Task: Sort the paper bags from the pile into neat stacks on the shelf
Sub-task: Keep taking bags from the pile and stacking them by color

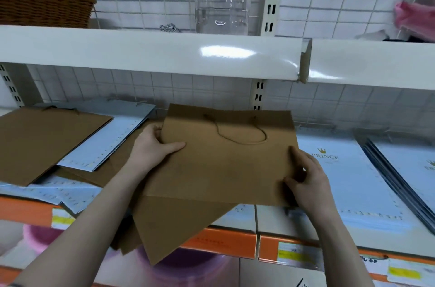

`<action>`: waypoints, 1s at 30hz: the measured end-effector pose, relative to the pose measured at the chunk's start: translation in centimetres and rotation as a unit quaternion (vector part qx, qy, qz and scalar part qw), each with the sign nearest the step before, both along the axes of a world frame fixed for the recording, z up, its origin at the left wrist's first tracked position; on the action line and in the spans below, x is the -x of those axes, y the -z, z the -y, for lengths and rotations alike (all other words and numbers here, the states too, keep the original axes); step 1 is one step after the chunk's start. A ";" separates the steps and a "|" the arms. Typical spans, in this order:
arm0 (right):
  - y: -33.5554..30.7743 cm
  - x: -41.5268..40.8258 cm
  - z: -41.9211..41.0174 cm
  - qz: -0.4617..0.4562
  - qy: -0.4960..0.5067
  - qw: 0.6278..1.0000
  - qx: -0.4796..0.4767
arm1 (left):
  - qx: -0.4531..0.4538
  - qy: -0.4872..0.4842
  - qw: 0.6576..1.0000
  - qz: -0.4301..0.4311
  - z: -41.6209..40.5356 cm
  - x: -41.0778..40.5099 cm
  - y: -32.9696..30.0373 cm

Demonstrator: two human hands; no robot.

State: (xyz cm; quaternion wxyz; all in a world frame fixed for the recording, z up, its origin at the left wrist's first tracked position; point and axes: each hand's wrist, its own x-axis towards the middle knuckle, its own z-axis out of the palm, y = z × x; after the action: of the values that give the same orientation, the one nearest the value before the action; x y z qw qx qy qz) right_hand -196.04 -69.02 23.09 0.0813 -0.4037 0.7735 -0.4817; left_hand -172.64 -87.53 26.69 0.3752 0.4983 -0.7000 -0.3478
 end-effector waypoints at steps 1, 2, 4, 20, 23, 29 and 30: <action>0.0 0.4 0.0 0.009 -0.001 1.000 0.003 | -0.001 -0.001 1.000 -0.015 -0.4 0.3 -0.2; 0.0 0.7 -0.1 0.017 0.006 1.000 0.005 | 0.003 -0.005 1.000 -0.028 -0.7 0.5 -0.2; 0.1 1.3 -0.1 0.031 0.039 0.999 -0.004 | 0.030 -0.021 0.998 -0.047 -1.6 1.2 -0.2; -0.5 -0.7 -7.4 -0.202 0.125 0.962 -0.131 | 0.101 -0.144 0.974 0.141 -10.4 4.2 1.0; 0.2 -2.2 -10.4 -0.207 0.156 0.961 -0.101 | 0.107 -0.123 0.973 0.162 -12.5 3.7 1.3; 2.0 -3.7 -18.0 -0.188 0.191 0.959 -0.097 | 0.112 -0.068 0.978 0.159 -18.2 3.8 2.4; 2.1 -3.5 -19.3 -0.188 0.204 0.956 -0.100 | 0.114 -0.053 0.979 0.160 -19.3 4.2 2.5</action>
State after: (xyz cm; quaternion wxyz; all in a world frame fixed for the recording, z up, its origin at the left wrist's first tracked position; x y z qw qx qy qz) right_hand -192.52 -49.74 20.96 -0.1255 -0.3104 0.8849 -0.3238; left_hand -176.88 -68.24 24.18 0.3300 0.5378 -0.7588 -0.1613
